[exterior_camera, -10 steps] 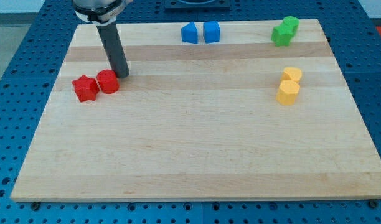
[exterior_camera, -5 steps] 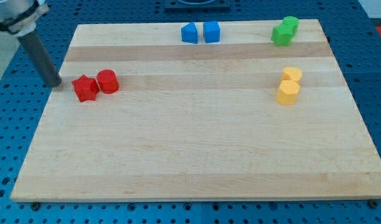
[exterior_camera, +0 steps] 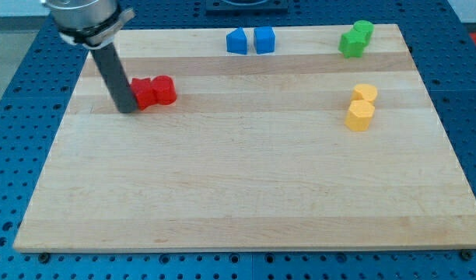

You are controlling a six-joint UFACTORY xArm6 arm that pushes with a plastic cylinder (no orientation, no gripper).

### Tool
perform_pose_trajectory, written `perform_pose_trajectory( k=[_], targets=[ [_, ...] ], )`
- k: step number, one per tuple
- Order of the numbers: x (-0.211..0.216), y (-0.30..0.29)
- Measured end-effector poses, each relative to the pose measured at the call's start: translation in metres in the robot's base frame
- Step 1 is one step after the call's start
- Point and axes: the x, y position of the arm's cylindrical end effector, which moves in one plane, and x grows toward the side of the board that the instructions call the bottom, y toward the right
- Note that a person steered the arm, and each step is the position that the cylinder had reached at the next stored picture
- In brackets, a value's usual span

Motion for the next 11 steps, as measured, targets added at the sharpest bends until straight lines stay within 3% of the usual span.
perform_pose_trajectory(
  k=[3, 7, 9, 11],
  targets=[
    [-0.074, 0.057],
    [-0.131, 0.067],
    [-0.131, 0.106],
    [-0.111, 0.063]
  ],
)
